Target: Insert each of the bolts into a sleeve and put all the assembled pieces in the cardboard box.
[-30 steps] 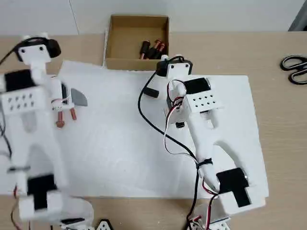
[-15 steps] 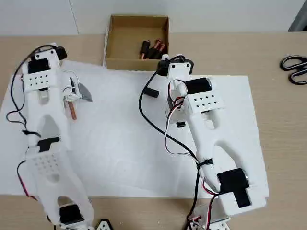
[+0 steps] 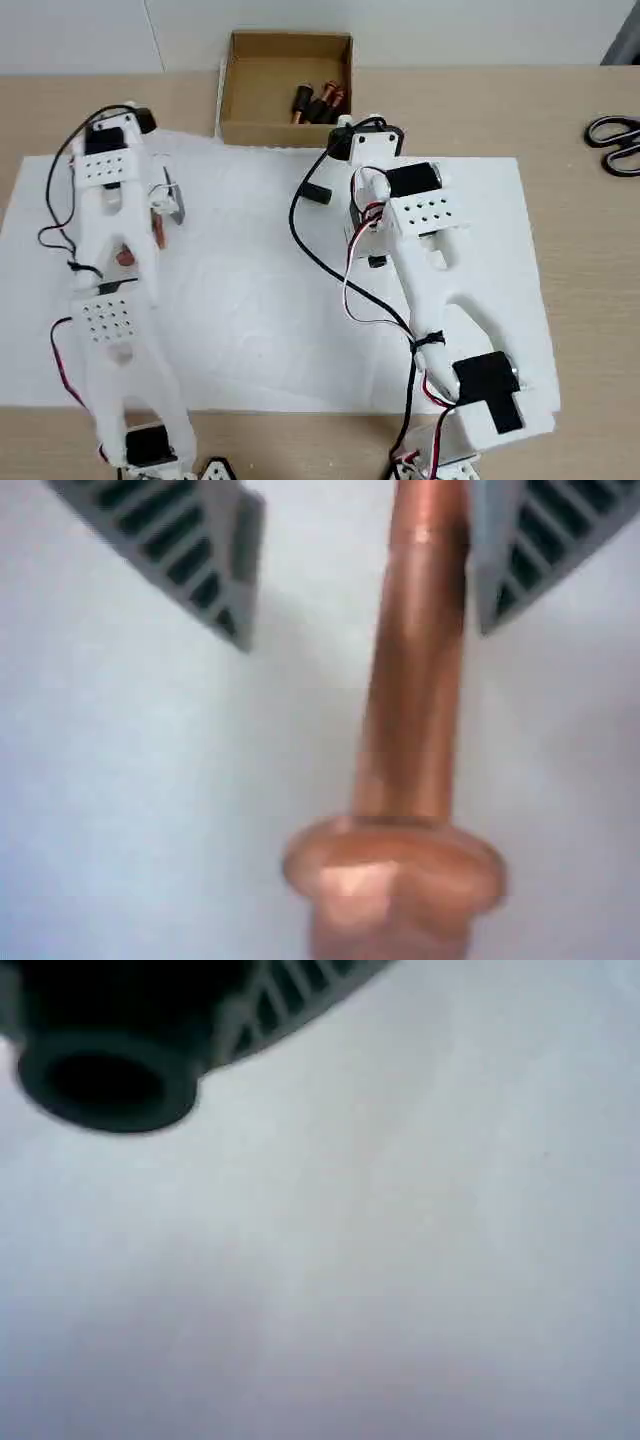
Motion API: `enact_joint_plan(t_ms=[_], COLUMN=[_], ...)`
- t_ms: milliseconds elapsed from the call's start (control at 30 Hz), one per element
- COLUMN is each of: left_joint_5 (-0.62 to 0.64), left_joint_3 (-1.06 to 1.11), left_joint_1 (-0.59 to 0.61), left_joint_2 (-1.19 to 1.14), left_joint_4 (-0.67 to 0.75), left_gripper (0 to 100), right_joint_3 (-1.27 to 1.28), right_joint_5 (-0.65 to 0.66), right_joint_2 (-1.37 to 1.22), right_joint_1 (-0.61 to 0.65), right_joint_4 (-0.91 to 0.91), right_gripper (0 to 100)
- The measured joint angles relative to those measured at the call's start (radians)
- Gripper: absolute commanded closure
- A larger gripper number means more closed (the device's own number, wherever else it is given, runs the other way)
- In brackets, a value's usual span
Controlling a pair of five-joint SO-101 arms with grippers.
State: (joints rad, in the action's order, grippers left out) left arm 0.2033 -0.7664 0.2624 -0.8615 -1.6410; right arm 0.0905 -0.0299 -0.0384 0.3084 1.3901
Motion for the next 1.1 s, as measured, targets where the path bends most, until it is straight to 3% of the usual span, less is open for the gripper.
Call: enact_joint_plan(t_ms=[133,700,1100], left_joint_5=[0.0,-0.046,-0.089], left_joint_3=[0.0,-0.041,0.46], left_joint_1=[-0.028,-0.172,-0.199], left_joint_2=[-0.002,-0.002,0.394], left_joint_4=[-0.002,-0.087,-0.089], left_gripper=[99,99,99], right_joint_3=[0.0,0.0,0.0], right_joint_5=[0.0,0.002,0.002], right_joint_2=[0.0,0.0,0.0], right_joint_1=[0.0,0.002,0.002], right_joint_4=[0.0,0.0,0.0], right_gripper=[99.5,99.5,99.5])
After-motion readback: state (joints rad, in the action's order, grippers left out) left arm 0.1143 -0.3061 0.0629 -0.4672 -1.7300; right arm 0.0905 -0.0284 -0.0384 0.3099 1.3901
